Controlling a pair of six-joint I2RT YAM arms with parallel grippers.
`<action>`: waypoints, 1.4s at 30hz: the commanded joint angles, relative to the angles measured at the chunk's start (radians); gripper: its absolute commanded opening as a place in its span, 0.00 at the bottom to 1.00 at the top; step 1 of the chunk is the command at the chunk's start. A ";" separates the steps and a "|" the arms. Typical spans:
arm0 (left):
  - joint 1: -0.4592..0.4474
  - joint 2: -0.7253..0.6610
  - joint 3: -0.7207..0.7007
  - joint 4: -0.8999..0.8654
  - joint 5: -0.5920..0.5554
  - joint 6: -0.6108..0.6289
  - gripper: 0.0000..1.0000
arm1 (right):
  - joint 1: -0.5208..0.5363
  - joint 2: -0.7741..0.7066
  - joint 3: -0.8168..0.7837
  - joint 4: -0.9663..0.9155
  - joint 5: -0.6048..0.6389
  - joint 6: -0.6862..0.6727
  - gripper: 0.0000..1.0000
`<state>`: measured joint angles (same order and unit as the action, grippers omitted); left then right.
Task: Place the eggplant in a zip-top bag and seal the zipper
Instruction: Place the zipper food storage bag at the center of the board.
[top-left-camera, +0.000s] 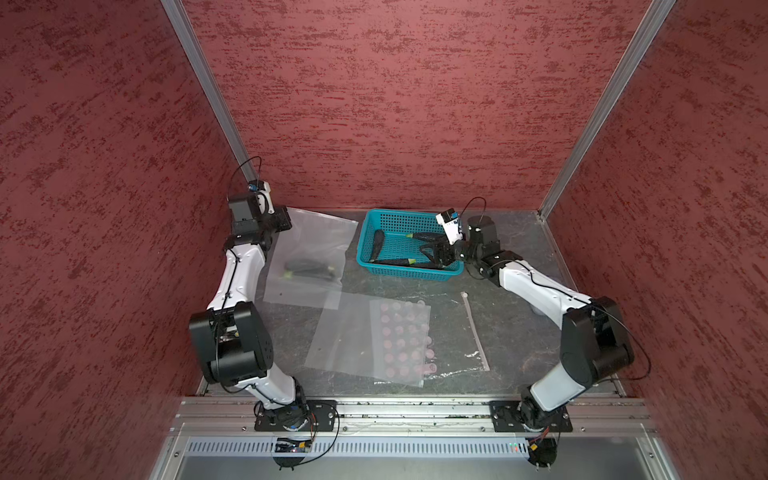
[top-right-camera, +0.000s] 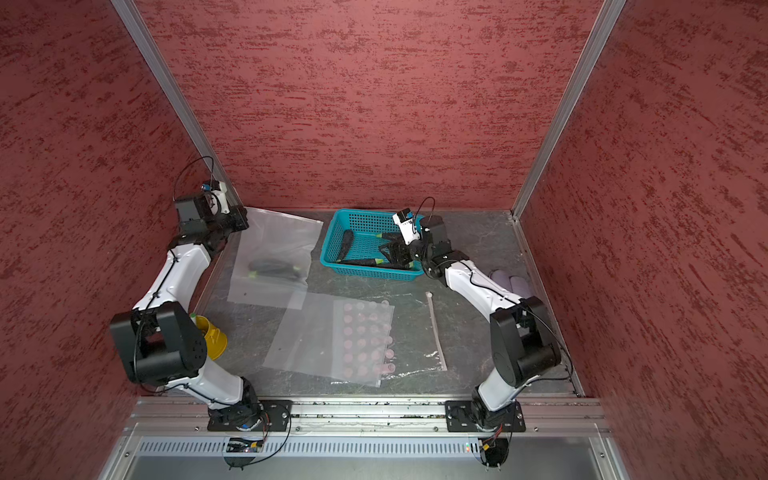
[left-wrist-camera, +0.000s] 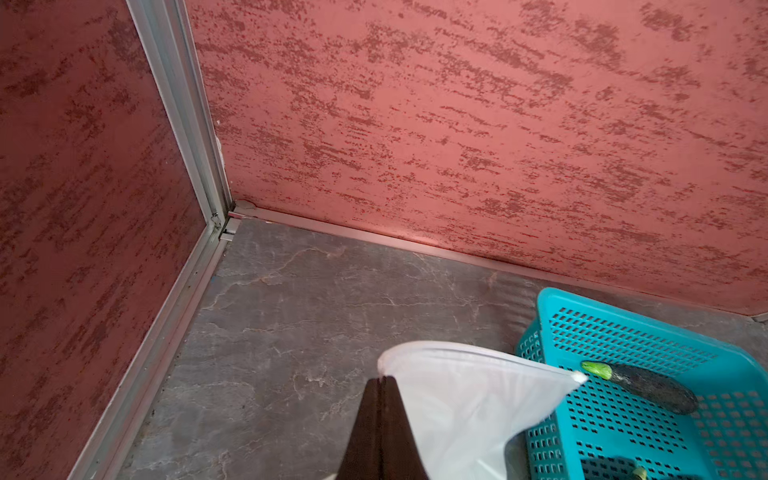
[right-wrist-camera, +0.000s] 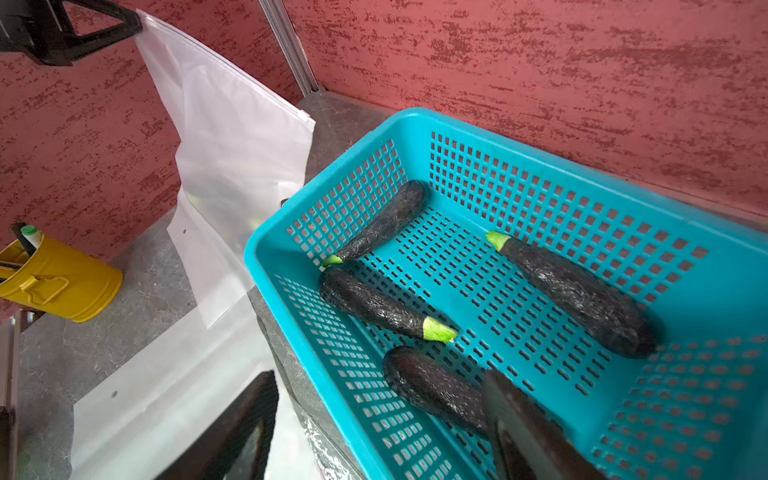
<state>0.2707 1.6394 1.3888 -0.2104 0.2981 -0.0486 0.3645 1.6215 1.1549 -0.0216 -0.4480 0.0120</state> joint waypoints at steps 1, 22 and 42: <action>0.012 0.064 0.072 -0.016 -0.008 0.005 0.00 | -0.004 -0.001 -0.006 0.018 0.018 0.005 0.78; -0.001 0.380 0.380 -0.192 -0.171 -0.040 0.61 | -0.004 0.008 -0.005 -0.004 0.037 0.015 0.79; -0.186 0.043 -0.026 -0.161 -0.094 -0.244 0.80 | -0.003 -0.027 -0.085 0.091 0.181 0.117 0.88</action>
<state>0.1032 1.7386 1.4269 -0.4099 0.1741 -0.2077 0.3645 1.6287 1.0920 0.0216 -0.3248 0.0986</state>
